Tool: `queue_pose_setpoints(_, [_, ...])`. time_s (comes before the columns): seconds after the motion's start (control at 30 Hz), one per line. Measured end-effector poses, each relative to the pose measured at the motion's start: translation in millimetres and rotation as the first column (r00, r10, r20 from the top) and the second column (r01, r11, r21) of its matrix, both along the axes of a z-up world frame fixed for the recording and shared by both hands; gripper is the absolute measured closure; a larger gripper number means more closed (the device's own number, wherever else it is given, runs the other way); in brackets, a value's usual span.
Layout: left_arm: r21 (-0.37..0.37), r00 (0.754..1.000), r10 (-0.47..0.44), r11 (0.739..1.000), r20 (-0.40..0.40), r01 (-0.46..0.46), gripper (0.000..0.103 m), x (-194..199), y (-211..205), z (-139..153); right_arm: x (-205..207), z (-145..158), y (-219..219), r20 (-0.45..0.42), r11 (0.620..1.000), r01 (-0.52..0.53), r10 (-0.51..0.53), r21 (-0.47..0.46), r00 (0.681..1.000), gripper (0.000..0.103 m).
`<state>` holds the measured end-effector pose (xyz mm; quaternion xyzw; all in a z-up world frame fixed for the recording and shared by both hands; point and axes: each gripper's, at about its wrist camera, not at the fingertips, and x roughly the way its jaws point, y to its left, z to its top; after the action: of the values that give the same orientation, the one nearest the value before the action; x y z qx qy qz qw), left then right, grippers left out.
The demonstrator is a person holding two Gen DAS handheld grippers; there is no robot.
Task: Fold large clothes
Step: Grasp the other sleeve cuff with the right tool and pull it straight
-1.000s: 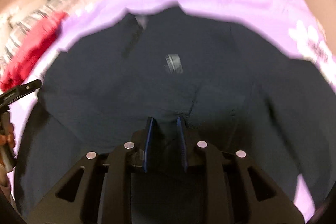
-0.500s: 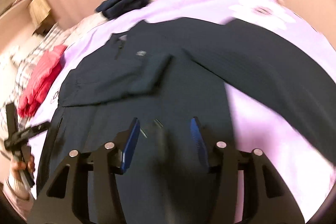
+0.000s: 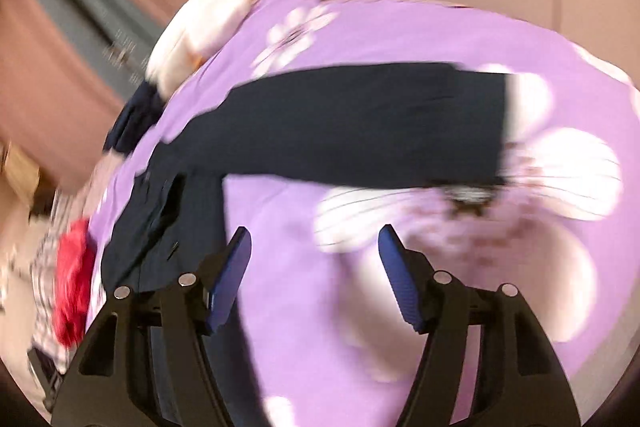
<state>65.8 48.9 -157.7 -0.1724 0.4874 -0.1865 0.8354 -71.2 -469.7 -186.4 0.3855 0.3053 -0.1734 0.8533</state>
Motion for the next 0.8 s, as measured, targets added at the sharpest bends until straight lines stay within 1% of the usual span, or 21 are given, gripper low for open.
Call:
queue_pose_setpoints(0.13, [-0.003,1.000,-0.013,1.000,0.017,0.013,0.002,-6.6,-7.6,10.2,-29.6,-14.1,-19.8,0.012,0.993,0.104,-0.105,0.064,0.994,0.037])
queue_pose_setpoints(0.27, [-0.001,1.000,-0.022,1.000,0.021,0.022,0.002,-12.0,-11.1,16.1,-39.0,-26.2,-30.8,0.029,0.983,0.140,-0.145,0.121,0.989,0.036])
queue_pose_setpoints(0.4, [0.012,1.000,-0.014,1.000,0.020,0.014,0.002,-17.6,-11.3,19.2,-31.9,-35.4,-34.9,0.045,0.976,0.139,-0.148,0.168,0.988,0.036])
queue_pose_setpoints(0.47, [0.021,1.000,-0.004,1.000,0.020,0.004,0.002,-20.2,-10.0,20.4,-27.3,-39.0,-38.9,0.048,0.974,0.143,-0.153,0.176,0.987,0.037])
queue_pose_setpoints(0.8, [0.049,0.999,0.029,0.998,0.022,-0.030,0.002,-27.1,-2.9,26.8,-3.5,-49.0,-67.5,0.102,0.938,0.273,-0.300,0.214,0.949,0.037])
